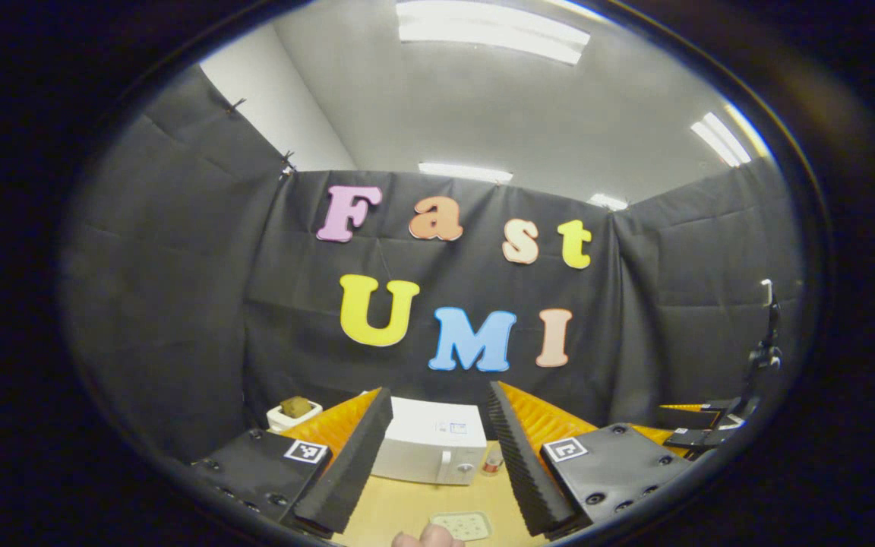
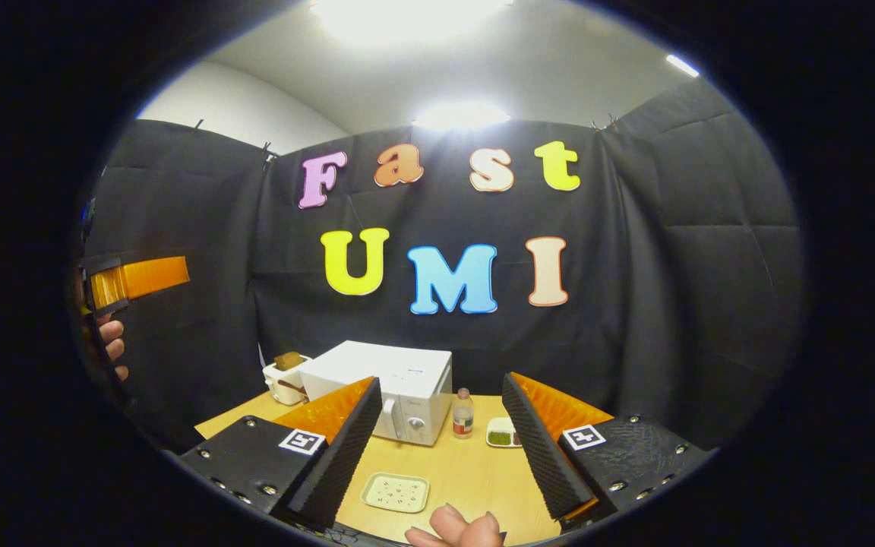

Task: Open the microwave oven with the left hand, put the food in, and close the microwave oven.

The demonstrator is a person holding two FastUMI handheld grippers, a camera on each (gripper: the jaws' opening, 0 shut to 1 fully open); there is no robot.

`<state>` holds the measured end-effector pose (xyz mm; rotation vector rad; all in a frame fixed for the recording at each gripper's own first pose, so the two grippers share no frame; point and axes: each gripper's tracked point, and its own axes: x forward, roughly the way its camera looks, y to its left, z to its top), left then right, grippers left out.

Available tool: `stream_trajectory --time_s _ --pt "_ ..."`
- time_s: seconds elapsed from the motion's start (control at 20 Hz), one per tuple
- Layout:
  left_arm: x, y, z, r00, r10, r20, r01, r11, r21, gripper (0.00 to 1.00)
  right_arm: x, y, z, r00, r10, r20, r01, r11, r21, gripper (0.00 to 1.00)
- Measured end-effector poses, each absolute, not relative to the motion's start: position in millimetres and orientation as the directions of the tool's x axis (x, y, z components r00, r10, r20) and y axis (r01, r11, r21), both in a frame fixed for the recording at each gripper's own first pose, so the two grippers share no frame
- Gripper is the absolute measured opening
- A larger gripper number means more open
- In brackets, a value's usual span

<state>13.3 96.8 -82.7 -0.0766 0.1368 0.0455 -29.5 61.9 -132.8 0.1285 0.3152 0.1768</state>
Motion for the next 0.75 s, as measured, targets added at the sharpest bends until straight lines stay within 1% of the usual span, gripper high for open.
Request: stream_trajectory --time_s 0.1,0.15,0.25,0.4,0.45,0.5,0.6,0.65,0.7,0.75 --pt "2 108 -50 0.994 0.04 -0.097 -0.049 0.994 -0.094 0.86 -28 78 -118 0.94 0.192 -0.28 -0.155 0.976 0.15 0.98" --pt "-3 114 -41 0.995 0.031 -0.094 -0.041 0.994 -0.1 0.86 -29 93 -113 0.934 0.215 -0.286 -0.175 0.972 0.159 0.97" --pt "-18 130 -40 0.993 0.034 -0.112 -0.044 0.995 -0.092 0.85 -29 118 -101 0.921 0.252 -0.297 -0.209 0.963 0.169 0.98" --pt "-36 155 -55 0.989 0.038 -0.144 -0.051 0.995 -0.084 0.86 -29 132 -84 0.941 0.214 -0.262 -0.169 0.968 0.185 0.98" --pt "-42 161 -56 0.989 0.043 -0.143 -0.057 0.994 -0.095 0.96 -28 140 -80 0.946 0.206 -0.25 -0.159 0.968 0.196 0.98" --pt "-47 167 -60 0.987 0.049 -0.151 -0.065 0.993 -0.102 0.85 -28 146 -81 0.945 0.202 -0.256 -0.153 0.968 0.201 0.98" --pt "-55 179 -61 0.986 0.061 -0.155 -0.074 0.994 -0.081 0.85 -30 161 -80 0.939 0.229 -0.257 -0.18 0.963 0.2 0.98" --pt "-57 184 -59 0.986 0.067 -0.151 -0.077 0.995 -0.061 0.91 -29 162 -76 0.943 0.225 -0.245 -0.181 0.965 0.192 0.98" --pt "-58 188 -56 0.986 0.077 -0.147 -0.084 0.996 -0.043 0.91 -29 163 -73 0.946 0.223 -0.234 -0.181 0.965 0.188 0.93" --pt "-59 191 -53 0.986 0.083 -0.143 -0.089 0.995 -0.033 0.91 -30 168 -73 0.947 0.228 -0.226 -0.188 0.964 0.188 0.98"
